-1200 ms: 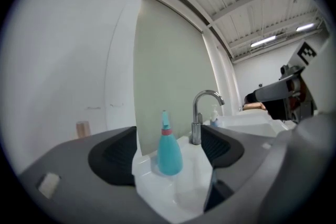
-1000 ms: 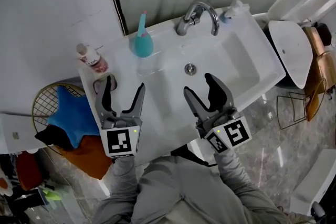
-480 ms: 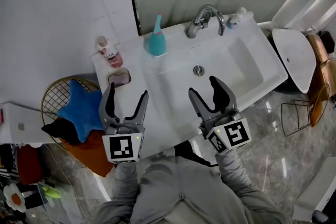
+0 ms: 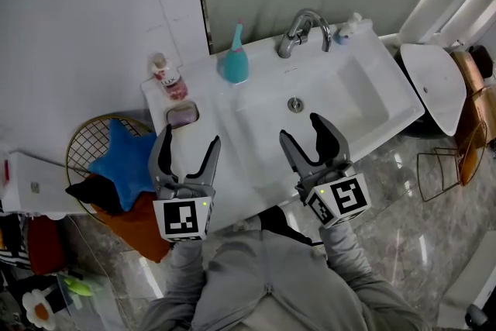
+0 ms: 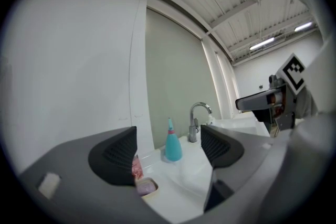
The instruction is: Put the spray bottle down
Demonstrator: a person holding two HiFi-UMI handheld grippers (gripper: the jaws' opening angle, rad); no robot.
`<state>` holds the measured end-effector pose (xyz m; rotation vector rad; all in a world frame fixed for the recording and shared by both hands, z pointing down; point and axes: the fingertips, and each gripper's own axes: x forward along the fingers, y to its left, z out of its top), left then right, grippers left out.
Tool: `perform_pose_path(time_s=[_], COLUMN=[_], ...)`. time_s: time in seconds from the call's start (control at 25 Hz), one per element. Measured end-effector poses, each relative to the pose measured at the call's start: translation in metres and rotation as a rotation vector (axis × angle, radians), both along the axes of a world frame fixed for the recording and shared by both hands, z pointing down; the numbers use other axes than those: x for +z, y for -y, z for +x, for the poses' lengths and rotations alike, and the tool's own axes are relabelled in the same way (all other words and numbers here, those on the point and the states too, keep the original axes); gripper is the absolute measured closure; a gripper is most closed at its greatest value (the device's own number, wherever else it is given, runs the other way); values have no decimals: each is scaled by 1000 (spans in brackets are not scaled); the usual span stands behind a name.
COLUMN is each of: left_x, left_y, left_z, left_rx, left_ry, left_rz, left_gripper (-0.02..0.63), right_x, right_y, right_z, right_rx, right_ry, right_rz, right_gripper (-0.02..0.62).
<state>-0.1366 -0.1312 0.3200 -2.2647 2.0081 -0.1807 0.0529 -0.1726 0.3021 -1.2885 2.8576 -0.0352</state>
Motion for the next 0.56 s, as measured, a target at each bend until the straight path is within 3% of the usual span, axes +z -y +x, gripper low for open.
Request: perform_pose_path(time_s=[0.32, 0.56], left_x=[-3, -4], left_y=[-2, 0], left_z=[0, 0], left_rx=[2, 10], left_ry=[-13, -5], left_rz=[-30, 7], left_gripper=[199, 199], right_x=[-2, -3], right_y=[-3, -3], right_z=[-1, 0], right_rx=[4, 1], right_ry=[-4, 0], right_rz=[2, 6], right_gripper=[305, 305])
